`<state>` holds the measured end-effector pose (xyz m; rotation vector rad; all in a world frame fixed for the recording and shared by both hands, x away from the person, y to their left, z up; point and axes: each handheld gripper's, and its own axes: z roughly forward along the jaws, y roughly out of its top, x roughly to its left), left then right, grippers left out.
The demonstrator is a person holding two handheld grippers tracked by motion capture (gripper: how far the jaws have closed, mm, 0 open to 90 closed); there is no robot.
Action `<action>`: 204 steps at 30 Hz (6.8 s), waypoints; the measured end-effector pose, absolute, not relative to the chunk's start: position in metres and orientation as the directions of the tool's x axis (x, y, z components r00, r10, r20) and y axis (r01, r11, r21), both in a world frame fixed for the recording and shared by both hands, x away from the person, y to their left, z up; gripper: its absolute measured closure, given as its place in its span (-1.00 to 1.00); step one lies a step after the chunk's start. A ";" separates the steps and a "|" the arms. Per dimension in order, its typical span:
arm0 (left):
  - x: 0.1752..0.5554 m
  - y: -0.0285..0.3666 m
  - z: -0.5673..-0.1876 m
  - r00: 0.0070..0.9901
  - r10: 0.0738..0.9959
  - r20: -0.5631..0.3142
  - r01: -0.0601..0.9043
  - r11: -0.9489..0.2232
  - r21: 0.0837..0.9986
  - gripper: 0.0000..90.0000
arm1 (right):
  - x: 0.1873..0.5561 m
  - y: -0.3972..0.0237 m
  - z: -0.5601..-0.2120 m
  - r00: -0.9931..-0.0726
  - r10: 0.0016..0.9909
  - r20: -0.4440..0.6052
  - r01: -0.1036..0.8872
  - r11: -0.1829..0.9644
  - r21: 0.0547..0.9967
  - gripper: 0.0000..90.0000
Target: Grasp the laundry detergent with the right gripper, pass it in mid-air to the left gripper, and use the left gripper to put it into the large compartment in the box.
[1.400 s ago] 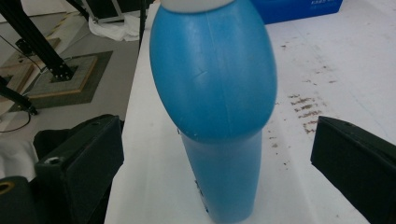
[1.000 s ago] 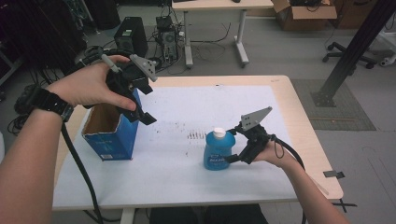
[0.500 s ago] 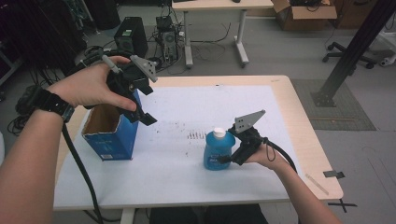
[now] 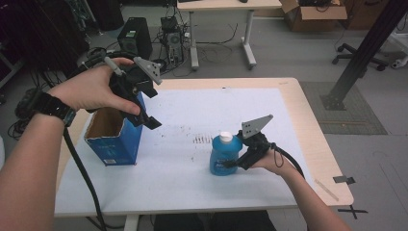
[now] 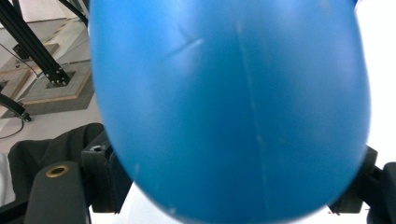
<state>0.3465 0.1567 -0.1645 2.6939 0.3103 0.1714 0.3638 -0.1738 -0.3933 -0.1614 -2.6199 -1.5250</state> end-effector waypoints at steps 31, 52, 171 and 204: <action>0.347 0.152 -0.166 0.969 0.236 0.071 0.186 -0.891 0.414 -0.92 | 0.363 -0.176 -0.394 -0.991 0.026 0.132 0.128 0.482 0.867 -0.34; 0.347 0.151 -0.166 0.969 0.235 0.074 0.185 -0.895 0.406 -0.91 | 0.362 -0.176 -0.395 -0.994 0.032 0.100 0.103 0.483 0.870 -0.13; 0.340 0.085 -0.150 0.992 0.111 0.067 0.087 -0.955 0.282 -0.21 | 0.366 -0.061 -0.239 -0.994 -0.104 0.028 -0.043 0.620 0.783 -0.07; 0.349 0.105 -0.128 0.957 0.285 0.059 0.259 -0.927 0.272 -0.16 | 0.376 -0.079 -0.252 -0.998 -0.027 0.061 0.030 0.639 0.768 -0.82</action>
